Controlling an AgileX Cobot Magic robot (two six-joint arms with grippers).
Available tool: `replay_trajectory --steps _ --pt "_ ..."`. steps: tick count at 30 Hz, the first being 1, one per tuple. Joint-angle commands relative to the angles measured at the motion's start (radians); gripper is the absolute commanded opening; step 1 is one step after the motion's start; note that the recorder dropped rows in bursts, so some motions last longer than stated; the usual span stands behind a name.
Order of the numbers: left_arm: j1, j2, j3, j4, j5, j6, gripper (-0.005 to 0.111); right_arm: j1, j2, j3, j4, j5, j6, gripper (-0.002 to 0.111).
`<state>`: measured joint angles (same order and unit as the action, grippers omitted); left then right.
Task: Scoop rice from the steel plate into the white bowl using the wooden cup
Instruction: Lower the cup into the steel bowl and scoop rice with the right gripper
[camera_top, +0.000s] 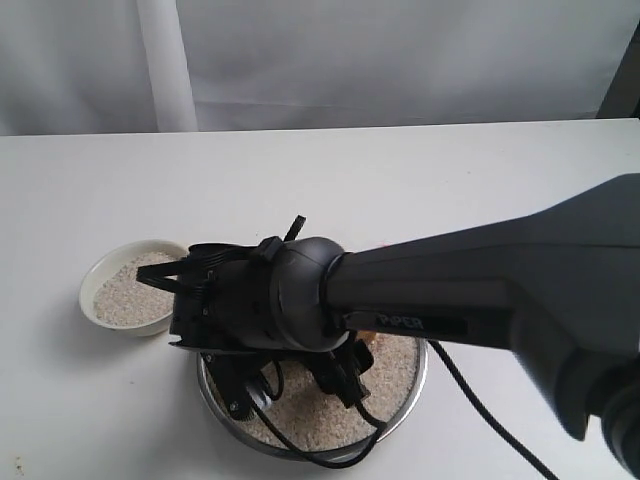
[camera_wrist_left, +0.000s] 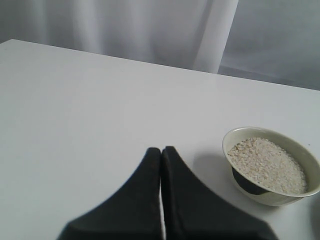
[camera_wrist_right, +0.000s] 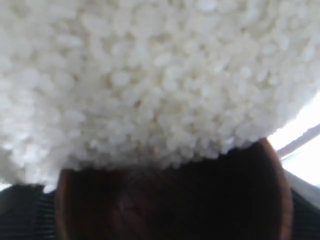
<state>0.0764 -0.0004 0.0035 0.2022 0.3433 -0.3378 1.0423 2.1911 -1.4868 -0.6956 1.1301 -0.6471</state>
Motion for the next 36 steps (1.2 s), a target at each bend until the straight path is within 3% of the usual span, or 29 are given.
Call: replay_trajectory --steps 1,14,36 --pt "-0.006 0.0 -0.004 -0.006 -0.006 -0.002 0.0 0.005 -0.01 -0.004 0.087 -0.068 -0.003 0.0" --pt "-0.006 0.0 -0.004 -0.006 -0.006 -0.002 0.0 -0.005 -0.039 -0.004 0.173 -0.084 -0.003 0.0" --pt "-0.006 0.0 -0.004 -0.006 -0.006 -0.002 0.0 -0.136 -0.062 -0.004 0.49 -0.184 -0.012 0.0"
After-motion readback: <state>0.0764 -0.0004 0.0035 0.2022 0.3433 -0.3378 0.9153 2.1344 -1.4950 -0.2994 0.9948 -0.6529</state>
